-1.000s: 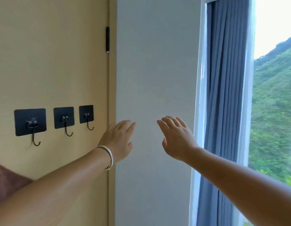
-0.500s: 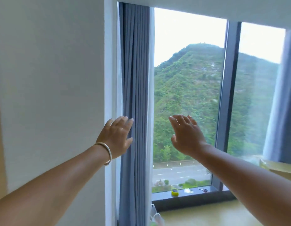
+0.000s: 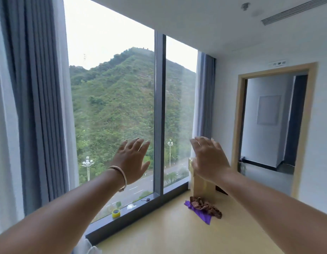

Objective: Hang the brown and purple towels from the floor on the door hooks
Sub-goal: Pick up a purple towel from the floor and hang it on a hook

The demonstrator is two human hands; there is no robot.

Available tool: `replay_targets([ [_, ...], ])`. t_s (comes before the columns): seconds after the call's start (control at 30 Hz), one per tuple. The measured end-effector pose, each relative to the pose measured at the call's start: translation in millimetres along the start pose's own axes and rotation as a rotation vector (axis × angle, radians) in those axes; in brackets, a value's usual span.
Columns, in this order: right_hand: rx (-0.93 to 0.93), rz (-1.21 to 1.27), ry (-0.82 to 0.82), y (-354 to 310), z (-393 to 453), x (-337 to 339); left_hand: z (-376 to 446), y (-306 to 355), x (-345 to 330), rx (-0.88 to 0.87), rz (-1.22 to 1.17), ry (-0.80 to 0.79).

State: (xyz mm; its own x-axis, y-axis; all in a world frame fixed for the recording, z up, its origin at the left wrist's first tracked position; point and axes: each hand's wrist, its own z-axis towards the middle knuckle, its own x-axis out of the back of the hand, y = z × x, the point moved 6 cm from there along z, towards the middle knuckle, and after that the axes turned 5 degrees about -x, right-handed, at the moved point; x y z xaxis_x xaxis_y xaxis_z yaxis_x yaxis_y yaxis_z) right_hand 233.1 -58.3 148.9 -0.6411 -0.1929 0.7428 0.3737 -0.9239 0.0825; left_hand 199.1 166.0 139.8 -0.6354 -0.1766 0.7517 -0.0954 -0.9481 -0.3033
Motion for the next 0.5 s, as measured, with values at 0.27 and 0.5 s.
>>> replay_targets([
  [0.27, -0.2, -0.14, -0.04, 147, -74, 26, 66, 160, -2, -0.175, -0.16, 0.053],
  [0.5, -0.338, -0.296, -0.085, 243, -129, 56, 111, 273, 7, -0.326, -0.263, 0.109],
])
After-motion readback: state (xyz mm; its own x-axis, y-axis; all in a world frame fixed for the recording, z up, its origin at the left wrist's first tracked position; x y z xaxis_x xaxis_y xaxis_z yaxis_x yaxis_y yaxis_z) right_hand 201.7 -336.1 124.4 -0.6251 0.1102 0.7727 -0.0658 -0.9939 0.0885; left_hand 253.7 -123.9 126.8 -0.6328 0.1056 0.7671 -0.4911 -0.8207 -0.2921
